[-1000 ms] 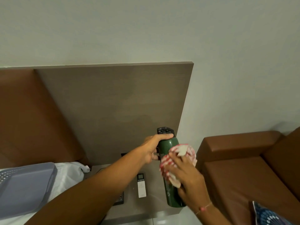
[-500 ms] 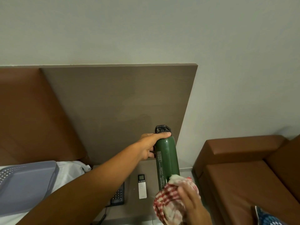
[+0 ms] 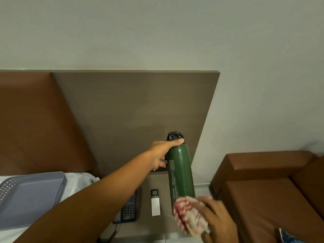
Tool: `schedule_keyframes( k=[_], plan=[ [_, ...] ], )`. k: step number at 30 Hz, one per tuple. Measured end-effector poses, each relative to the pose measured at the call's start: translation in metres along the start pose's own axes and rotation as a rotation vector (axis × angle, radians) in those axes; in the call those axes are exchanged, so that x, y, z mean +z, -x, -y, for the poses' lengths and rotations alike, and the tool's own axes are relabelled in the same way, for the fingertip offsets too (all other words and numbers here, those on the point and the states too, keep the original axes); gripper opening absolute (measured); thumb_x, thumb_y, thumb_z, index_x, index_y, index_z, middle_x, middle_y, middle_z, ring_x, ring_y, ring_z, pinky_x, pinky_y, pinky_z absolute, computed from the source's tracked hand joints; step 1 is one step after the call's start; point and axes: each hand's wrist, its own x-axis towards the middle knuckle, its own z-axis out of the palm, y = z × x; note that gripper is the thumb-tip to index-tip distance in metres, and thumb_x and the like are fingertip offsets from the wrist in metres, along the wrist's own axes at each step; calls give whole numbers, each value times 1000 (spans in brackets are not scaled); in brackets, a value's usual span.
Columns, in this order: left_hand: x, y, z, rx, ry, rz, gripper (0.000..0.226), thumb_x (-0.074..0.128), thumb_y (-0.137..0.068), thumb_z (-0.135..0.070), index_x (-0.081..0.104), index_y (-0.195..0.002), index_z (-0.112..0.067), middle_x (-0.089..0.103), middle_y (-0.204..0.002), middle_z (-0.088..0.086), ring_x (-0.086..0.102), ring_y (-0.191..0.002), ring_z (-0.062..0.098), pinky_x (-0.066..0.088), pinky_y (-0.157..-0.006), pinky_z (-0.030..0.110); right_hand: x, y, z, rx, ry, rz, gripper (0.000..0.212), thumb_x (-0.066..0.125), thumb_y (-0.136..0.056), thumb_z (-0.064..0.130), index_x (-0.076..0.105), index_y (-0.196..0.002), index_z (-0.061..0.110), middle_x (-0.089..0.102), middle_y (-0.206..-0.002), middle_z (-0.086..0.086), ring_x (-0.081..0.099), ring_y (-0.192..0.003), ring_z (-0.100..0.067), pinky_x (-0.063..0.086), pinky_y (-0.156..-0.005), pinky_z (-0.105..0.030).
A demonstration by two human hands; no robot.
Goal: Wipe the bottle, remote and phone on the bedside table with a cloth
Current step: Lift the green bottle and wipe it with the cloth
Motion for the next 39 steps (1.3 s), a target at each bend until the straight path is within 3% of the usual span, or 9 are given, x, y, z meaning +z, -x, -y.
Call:
schedule_keyframes(
  k=[2, 13, 16, 19, 22, 26, 29, 35, 39],
  plan=[
    [3, 1, 2, -6, -26, 4, 57, 91, -63, -44, 69, -107, -14, 78, -100, 8, 76, -90, 24, 64, -72, 40, -2, -22, -9, 92, -15, -105, 56, 74, -62, 13, 65, -114, 31, 64, -114, 3, 55, -101, -15, 51, -73, -23],
    [19, 7, 6, -72, 17, 63, 57, 94, -61, -32, 72, -106, -4, 79, -75, 9, 75, -59, 22, 58, -49, 29, 16, -87, 12, -31, 126, -57, 53, 84, -58, 37, 69, -107, 24, 65, -119, -5, 57, -110, -29, 48, -88, -41],
    [6, 1, 5, -48, -20, 7, 59, 92, -61, -40, 69, -109, -14, 78, -97, 9, 76, -85, 24, 60, -63, 34, 29, -55, 15, -175, 135, 78, 58, 87, -45, 40, 72, -101, 31, 69, -113, 3, 65, -99, -24, 54, -81, -43],
    [-10, -4, 3, -30, -6, -25, 57, 92, -60, -40, 69, -106, -15, 80, -96, 8, 77, -88, 25, 63, -72, 40, 40, -22, 27, -260, 147, 156, 48, 84, -42, 55, 75, -86, 40, 74, -97, 12, 70, -81, -13, 55, -72, -32],
    [-21, -6, -2, -19, -8, -25, 56, 92, -62, -39, 69, -106, -14, 80, -97, 8, 78, -86, 24, 64, -69, 40, 44, -4, 38, -66, 36, 136, 33, 74, -10, 29, 71, -42, 23, 72, -56, 0, 65, -53, -18, 49, -67, -23],
    [-29, -7, -9, 6, 28, -29, 59, 92, -62, -38, 68, -110, -13, 80, -101, 10, 78, -90, 25, 64, -66, 40, 20, -13, 3, -137, 63, 51, 47, 80, -61, 34, 66, -105, 39, 72, -104, 11, 70, -90, -14, 54, -78, -23],
    [-27, -8, -4, 10, 14, -3, 58, 91, -64, -38, 69, -111, -13, 80, -101, 8, 77, -92, 24, 64, -70, 41, 10, -40, -15, 62, -90, -194, 36, 68, -79, 18, 68, -115, 23, 67, -119, 5, 60, -108, -18, 53, -89, -35],
    [-9, -15, 10, -15, -18, 89, 66, 90, -61, -42, 69, -114, -10, 79, -105, 12, 75, -98, 30, 58, -94, 48, 15, -108, -6, 65, -55, -133, 49, 80, -70, 24, 65, -116, 20, 64, -124, 0, 54, -118, -24, 46, -86, -30],
    [-17, -20, 8, 24, 39, 30, 62, 86, -65, -43, 67, -115, -14, 76, -110, 11, 73, -100, 29, 61, -87, 46, 36, -80, 7, 2, 13, -10, 57, 82, -60, 29, 65, -114, 27, 64, -123, 1, 54, -119, -25, 48, -87, -38]
  ],
)
